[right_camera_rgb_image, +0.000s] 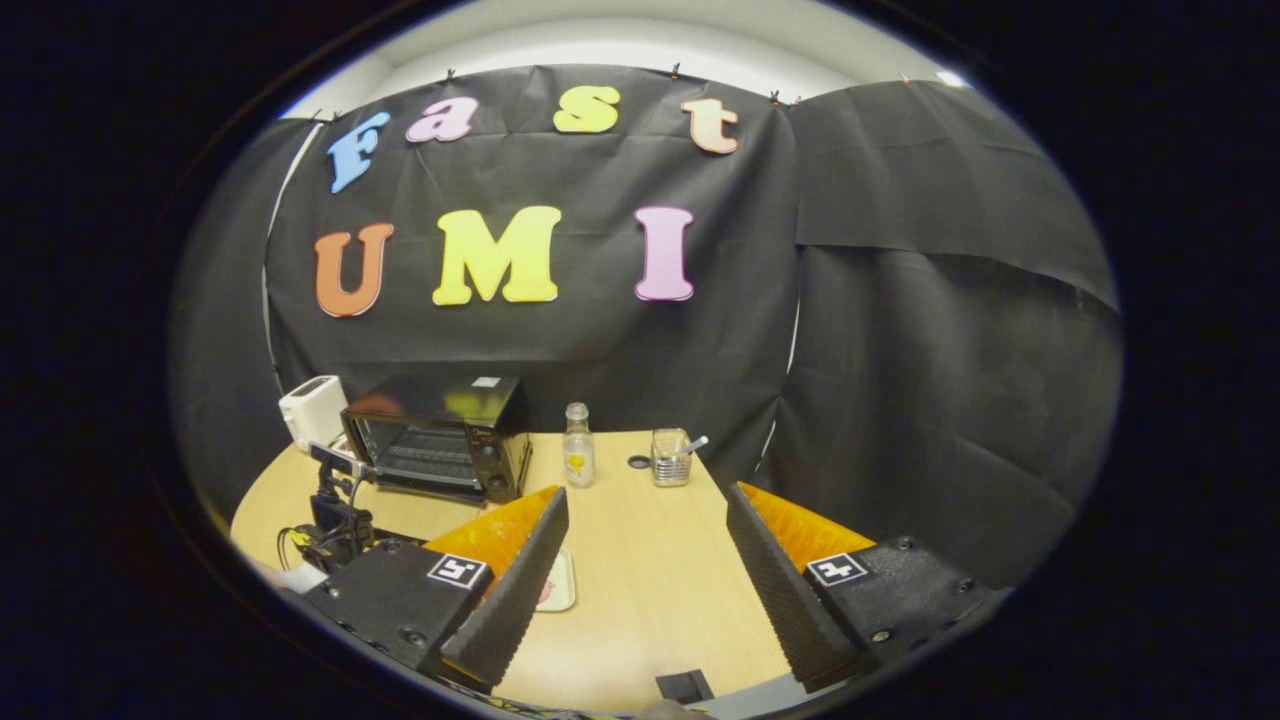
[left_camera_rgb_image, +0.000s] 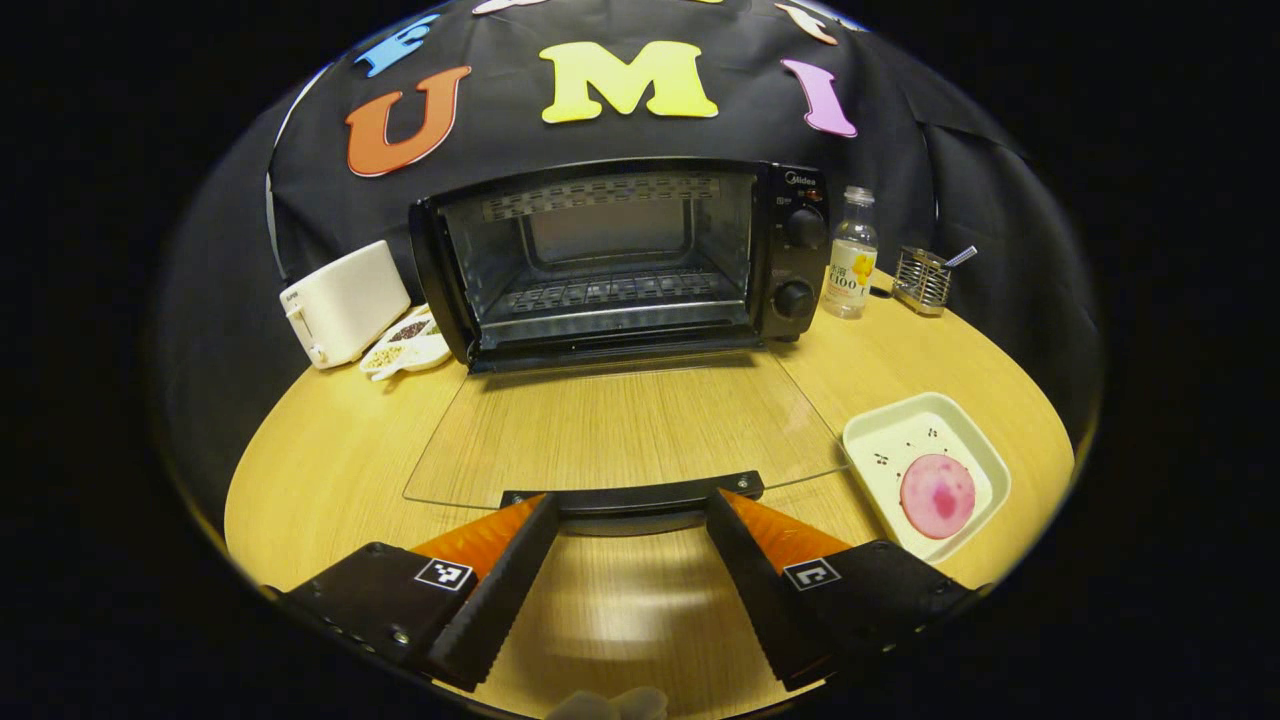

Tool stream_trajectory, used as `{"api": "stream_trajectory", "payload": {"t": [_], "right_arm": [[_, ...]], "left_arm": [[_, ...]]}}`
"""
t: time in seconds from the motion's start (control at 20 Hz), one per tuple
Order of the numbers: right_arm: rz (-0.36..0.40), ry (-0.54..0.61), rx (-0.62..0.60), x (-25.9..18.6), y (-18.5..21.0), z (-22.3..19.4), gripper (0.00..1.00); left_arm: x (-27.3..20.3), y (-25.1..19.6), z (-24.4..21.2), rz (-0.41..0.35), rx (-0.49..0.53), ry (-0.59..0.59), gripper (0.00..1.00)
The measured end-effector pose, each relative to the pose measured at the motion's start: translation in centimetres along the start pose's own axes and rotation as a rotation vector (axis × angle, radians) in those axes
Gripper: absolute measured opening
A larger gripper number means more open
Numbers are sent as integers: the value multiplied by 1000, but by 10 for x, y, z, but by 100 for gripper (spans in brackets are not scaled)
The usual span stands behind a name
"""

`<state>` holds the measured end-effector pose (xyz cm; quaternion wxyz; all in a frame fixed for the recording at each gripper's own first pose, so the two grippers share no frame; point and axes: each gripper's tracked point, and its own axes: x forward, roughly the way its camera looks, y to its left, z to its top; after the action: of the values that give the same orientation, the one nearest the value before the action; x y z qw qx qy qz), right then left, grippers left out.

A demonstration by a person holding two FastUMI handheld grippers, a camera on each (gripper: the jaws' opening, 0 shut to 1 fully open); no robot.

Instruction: Open the electric oven with the left hand, put the food in, and close the electric oven.

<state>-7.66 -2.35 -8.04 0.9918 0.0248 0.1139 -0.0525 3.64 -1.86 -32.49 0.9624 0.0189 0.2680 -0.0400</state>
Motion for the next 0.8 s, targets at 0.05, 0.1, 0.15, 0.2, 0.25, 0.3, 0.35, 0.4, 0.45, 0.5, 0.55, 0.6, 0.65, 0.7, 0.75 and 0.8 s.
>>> {"api": "stream_trajectory", "payload": {"t": [0.05, 0.1, 0.15, 0.2, 0.25, 0.3, 0.35, 0.4, 0.45, 0.5, 0.55, 0.6, 0.65, 0.7, 0.75, 0.8], "right_arm": [[-1, 2, 0, -1, 0, -2, 97], [-1, -1, 1, -1, 1, -2, 97], [0, 0, 1, -1, 1, -3, 97], [1, -2, 1, -1, 1, -4, 97], [2, -1, 2, 0, 1, -5, 97], [3, 1, 5, 2, 0, -6, 97], [4, 2, 7, 5, 0, -6, 97], [6, 1, 7, 6, 1, -6, 97], [8, 2, 3, 9, 1, -10, 97], [6, 10, -5, 13, 1, -13, 97], [14, 17, -9, 17, 3, -18, 97], [25, 29, -13, 22, 5, -24, 97], [41, 43, -19, 28, 9, -30, 97], [60, 57, -23, 35, 14, -36, 97], [77, 72, -25, 42, 18, -43, 97], [97, 86, -23, 51, 21, -50, 97]], "left_arm": [[0, -1, -3, 1, 12, 2, 96], [0, -2, -2, 2, 16, 0, 96], [0, -2, 0, 2, 17, -6, 96], [-1, -2, 4, 4, 19, -17, 96], [-4, -1, 7, 6, 24, -26, 96], [-7, 1, 10, 9, 23, -35, 95], [-11, 1, 16, 7, 14, -46, 95], [-17, 0, 22, 4, 6, -60, 97], [-24, 1, 29, 0, -1, -75, 97], [-32, 4, 38, 3, -8, -96, 97], [-42, 5, 48, 2, -18, -118, 97], [-52, 7, 57, 3, -30, -142, 97], [-63, 9, 67, 5, -44, -163, 97], [-76, 12, 77, 8, -54, -188, 97], [-88, 16, 87, 15, -60, -212, 97], [-100, 21, 99, 25, -62, -238, 96]]}}
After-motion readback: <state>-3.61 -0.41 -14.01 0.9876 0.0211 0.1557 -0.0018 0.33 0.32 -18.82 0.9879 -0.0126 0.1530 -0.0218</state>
